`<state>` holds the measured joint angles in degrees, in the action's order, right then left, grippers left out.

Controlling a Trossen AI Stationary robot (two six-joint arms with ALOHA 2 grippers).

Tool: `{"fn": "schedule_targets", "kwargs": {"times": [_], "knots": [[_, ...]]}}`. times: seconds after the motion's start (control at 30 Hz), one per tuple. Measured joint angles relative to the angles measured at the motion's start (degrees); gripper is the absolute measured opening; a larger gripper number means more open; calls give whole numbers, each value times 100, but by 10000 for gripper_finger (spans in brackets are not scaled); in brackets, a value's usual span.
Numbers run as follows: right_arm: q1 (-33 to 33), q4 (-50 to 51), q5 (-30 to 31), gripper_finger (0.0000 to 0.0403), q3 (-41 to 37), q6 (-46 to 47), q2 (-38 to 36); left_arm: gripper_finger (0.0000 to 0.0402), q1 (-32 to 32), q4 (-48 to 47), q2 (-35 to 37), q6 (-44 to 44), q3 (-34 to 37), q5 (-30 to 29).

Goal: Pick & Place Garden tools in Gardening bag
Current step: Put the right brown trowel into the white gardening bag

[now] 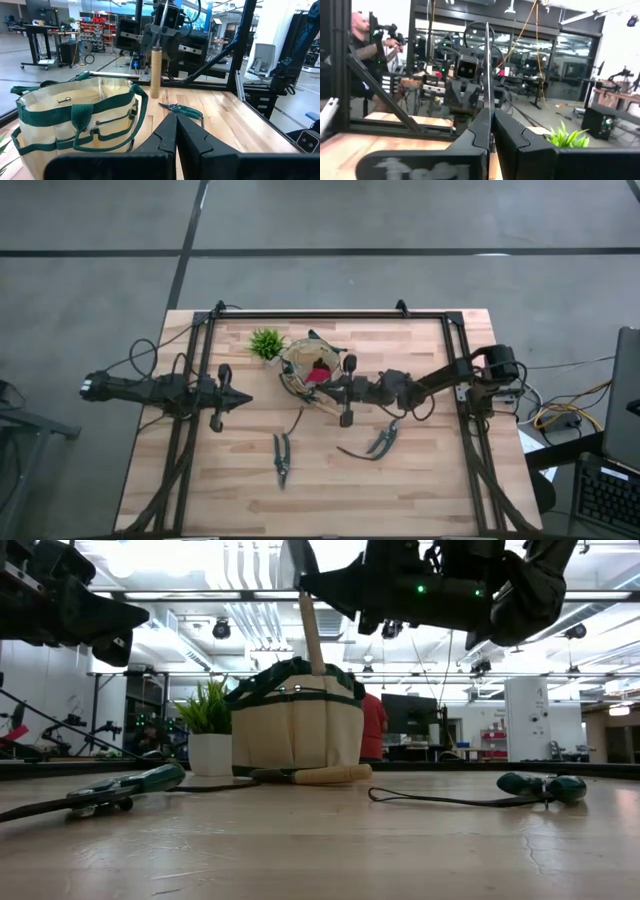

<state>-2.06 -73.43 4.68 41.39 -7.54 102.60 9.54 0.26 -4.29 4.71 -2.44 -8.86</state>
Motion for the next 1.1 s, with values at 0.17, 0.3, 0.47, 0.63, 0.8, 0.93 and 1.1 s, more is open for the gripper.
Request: {"fn": "schedule_targets", "kwargs": {"times": [0.17,0.3,0.47,0.63,0.8,0.93,1.1], "knots": [[197,-42,-15,8,-4,16,0,10,-1,4,-2,0,0,-1],[215,-44,-339,8,188,232,0,10,0,4,-2,0,0,-2],[145,284,-388,8,641,58,47,10,0,4,-2,0,0,0],[161,435,-369,8,1142,-49,497,10,0,4,-4,0,0,0],[171,449,-361,8,1598,-189,982,10,-2,7,-4,2,0,-1],[246,479,-321,8,1954,-361,1338,10,-2,8,-4,0,0,-2],[379,919,-257,8,2256,-470,1671,10,0,4,-4,0,0,0]]}}
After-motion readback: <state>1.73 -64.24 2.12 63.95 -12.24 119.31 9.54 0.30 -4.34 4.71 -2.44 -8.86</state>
